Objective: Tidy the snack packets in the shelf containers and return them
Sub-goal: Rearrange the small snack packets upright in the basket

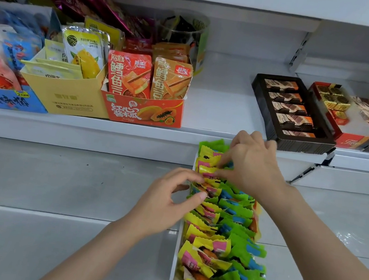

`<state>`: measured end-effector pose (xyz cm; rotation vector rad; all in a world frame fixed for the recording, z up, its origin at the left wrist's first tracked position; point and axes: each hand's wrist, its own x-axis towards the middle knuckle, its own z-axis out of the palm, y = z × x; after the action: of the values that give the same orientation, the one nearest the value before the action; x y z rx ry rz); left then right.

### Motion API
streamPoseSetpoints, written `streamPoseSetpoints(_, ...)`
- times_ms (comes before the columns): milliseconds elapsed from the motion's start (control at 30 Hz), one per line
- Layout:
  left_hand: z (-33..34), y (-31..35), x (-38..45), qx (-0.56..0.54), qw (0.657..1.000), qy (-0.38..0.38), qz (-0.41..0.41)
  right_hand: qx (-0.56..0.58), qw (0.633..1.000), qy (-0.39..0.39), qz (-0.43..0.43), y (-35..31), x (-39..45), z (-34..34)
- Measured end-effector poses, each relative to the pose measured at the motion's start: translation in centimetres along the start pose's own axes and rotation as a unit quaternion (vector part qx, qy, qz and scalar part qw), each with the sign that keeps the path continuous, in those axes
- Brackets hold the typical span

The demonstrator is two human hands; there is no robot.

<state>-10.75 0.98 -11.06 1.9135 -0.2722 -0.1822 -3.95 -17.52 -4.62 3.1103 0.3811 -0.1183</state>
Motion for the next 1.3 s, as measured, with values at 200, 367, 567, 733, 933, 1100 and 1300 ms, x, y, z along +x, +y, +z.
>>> streamPoseSetpoints(200, 0.0, 1.8, 3.1, 0.054, 0.994, 0.031, -0.089, 0.038, 0.999, -0.008, 0.034, 0.2, -0.6, 0.5)
streamPoseSetpoints(367, 1.0, 2.0, 6.1, 0.045, 0.978, 0.084, -0.184, 0.097, 0.994, -0.002, 0.039, 0.7, -1.0, 1.0)
streamPoseSetpoints(567, 1.1, 1.7, 5.9, 0.021, 0.983, 0.095, -0.157, 0.136, 0.99, 0.014, 0.031, 1.2, -1.2, 1.4)
streamPoseSetpoints(733, 1.4, 0.7, 3.4, -0.037, 0.983, 0.175, -0.042, 0.175, 0.983, 0.061, 0.011, 1.6, -1.3, 2.0)
streamPoseSetpoints(933, 0.6, 1.1, 3.1, -0.109, 0.976, 0.188, -0.012, 0.304, 0.939, 0.16, -0.035, 1.5, -1.9, 2.4)
streamPoseSetpoints(1100, -0.8, 3.6, 3.8, -0.214, 0.96, 0.181, -0.01, 0.522, 0.838, 0.159, -0.013, 0.7, -2.0, 1.3)
streamPoseSetpoints(1300, -2.4, 4.4, 3.3, -0.267, 0.936, 0.22, -0.062, 0.644, 0.697, 0.31, 0.052, 2.5, -2.5, -5.2)
